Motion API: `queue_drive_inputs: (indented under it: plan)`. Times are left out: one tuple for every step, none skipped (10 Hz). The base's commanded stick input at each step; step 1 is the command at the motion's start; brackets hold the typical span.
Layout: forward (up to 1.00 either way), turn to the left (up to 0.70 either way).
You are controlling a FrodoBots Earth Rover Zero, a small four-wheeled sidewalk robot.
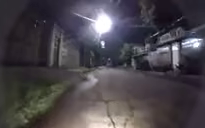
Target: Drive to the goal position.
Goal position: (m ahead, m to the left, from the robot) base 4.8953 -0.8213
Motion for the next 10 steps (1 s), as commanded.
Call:
queue_drive_inputs:
  plan:
    - [0.50, 0.00]
    - [0.50, 0.00]
    - [0.50, -0.46]
    - [0.50, -0.50]
    - [0.50, -0.27]
    - [0.50, 0.00]
    - [0.50, 0.00]
    - [0.50, 0.00]
    - [0.50, 0.00]
    - [0.50, 0.00]
